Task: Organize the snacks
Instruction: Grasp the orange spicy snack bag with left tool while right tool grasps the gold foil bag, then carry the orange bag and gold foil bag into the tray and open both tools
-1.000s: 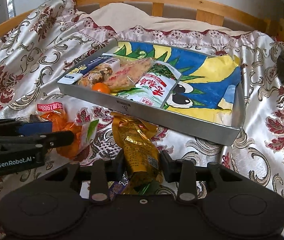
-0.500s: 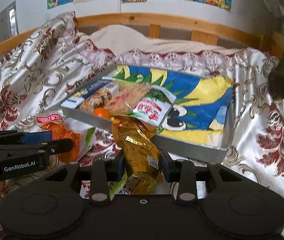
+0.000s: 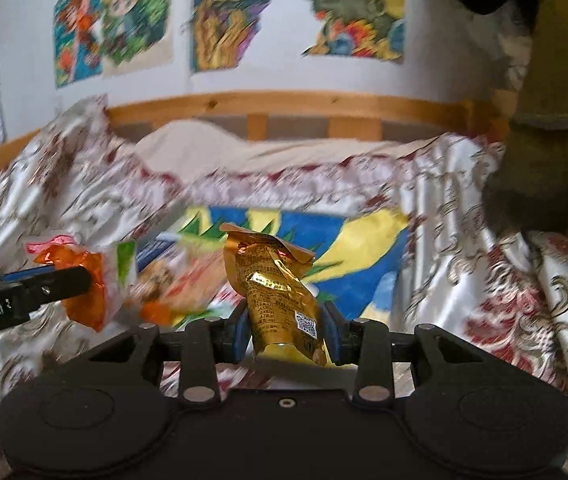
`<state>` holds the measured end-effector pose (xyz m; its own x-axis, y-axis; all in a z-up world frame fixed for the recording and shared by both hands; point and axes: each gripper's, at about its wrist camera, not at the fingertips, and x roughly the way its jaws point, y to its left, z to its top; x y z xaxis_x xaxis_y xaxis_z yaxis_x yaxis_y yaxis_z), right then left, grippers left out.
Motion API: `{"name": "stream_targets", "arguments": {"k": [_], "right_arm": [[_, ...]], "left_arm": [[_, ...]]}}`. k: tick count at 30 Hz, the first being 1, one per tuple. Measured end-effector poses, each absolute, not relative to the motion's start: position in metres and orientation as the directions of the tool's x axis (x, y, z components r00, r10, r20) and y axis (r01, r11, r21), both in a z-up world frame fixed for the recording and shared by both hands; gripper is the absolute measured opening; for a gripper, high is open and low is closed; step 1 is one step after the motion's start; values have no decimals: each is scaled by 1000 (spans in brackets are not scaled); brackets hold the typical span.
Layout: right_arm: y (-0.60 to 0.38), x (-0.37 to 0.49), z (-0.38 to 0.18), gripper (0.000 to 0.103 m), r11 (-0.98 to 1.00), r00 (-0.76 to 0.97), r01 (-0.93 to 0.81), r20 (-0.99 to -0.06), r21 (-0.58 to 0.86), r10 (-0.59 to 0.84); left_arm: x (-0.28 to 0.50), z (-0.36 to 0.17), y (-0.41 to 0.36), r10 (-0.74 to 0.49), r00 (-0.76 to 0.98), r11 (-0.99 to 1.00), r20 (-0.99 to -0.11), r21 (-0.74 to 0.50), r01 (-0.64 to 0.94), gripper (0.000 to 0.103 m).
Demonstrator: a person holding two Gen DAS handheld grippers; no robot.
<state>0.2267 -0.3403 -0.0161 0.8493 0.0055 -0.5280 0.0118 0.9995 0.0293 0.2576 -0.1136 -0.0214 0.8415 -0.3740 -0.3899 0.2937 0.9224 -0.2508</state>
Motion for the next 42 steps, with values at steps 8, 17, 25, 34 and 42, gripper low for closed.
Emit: {"name": "stream_targets", "arguments": {"k": [8, 17, 25, 34, 42], "right_arm": [[-384, 242, -25, 39, 991, 863, 88, -505, 97, -27], [-408, 270, -46, 39, 977, 834, 163, -548, 138, -62], [-399, 286, -60, 39, 986, 797, 138, -601, 88, -58], [-398, 287, -64, 40, 988, 790, 140, -609, 68, -70], [-395, 286, -64, 42, 989, 789, 138, -609, 49, -80]], "left_arm": [[302, -18, -152, -438, 822, 879, -364, -363, 308, 48], [345, -38, -195, -475, 766, 872, -433, -349, 343, 48], [358, -60, -210, -475, 707, 880, -523, -305, 365, 48], [358, -67, -220, -453, 673, 888, -585, -234, 395, 45], [361, -61, -211, -460, 658, 887, -596, -286, 362, 65]]}}
